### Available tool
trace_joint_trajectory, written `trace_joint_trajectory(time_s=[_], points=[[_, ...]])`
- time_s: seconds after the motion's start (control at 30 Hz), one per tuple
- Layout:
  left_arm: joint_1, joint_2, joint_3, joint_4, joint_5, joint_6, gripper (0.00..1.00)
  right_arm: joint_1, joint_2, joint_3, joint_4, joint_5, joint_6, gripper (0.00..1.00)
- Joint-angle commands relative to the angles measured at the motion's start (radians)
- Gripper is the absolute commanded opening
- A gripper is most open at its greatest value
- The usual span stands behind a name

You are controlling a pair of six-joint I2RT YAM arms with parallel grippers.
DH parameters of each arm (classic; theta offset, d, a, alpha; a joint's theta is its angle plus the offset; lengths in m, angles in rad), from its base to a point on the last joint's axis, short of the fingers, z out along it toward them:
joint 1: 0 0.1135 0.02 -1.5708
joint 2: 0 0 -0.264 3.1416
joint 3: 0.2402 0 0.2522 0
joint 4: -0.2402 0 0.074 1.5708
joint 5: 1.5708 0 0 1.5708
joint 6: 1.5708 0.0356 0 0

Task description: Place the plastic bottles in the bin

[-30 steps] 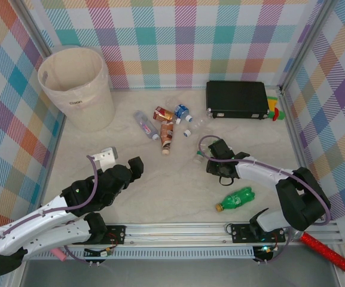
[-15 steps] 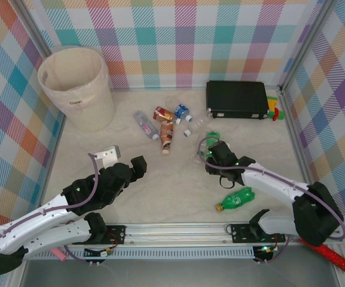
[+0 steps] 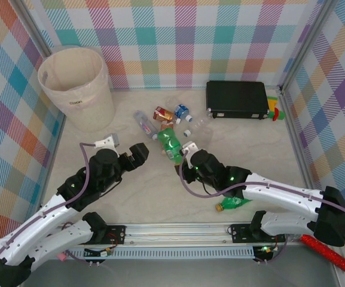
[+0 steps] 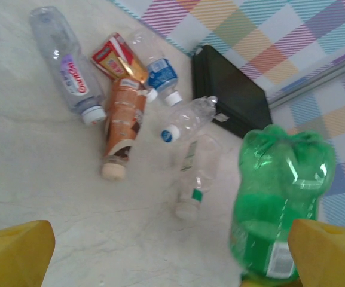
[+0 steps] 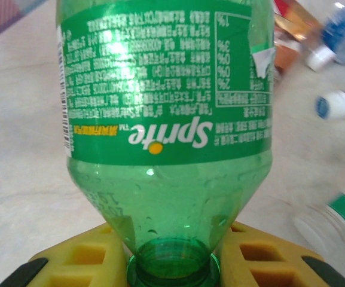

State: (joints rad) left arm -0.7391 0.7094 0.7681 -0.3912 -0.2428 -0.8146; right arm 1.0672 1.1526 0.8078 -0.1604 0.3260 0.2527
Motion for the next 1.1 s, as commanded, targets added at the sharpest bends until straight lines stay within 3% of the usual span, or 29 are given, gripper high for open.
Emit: trace_joint_trajectory(time_s=[0.0, 0.27, 0.43, 0.83, 0.9, 0.97, 1.07], points=[[0.050, -0.012, 0.026, 0.104, 0.220, 0.018, 1.00, 0.018, 0.021, 0.041, 0.084, -0.063, -0.095, 0.25], [0.089, 0.043, 0.005, 0.208, 0.380, 0.034, 0.99, 0.070, 0.077, 0.107, 0.076, -0.137, -0.154, 0.27], [0.095, 0.073, -0.020, 0.250, 0.412, 0.021, 0.92, 0.079, 0.082, 0.116, 0.082, -0.178, -0.163, 0.27], [0.100, 0.071, -0.023, 0.230, 0.401, 0.046, 0.56, 0.086, 0.081, 0.096, 0.101, -0.170, -0.150, 0.29], [0.099, 0.068, -0.021, 0.225, 0.395, 0.053, 0.54, 0.086, 0.080, 0.096, 0.103, -0.169, -0.148, 0.36], [0.099, 0.067, -0.014, 0.214, 0.387, 0.060, 0.51, 0.086, 0.078, 0.095, 0.103, -0.166, -0.145, 0.57], [0.099, 0.059, -0.005, 0.190, 0.365, 0.074, 0.50, 0.086, 0.065, 0.081, 0.115, -0.148, -0.135, 0.81]])
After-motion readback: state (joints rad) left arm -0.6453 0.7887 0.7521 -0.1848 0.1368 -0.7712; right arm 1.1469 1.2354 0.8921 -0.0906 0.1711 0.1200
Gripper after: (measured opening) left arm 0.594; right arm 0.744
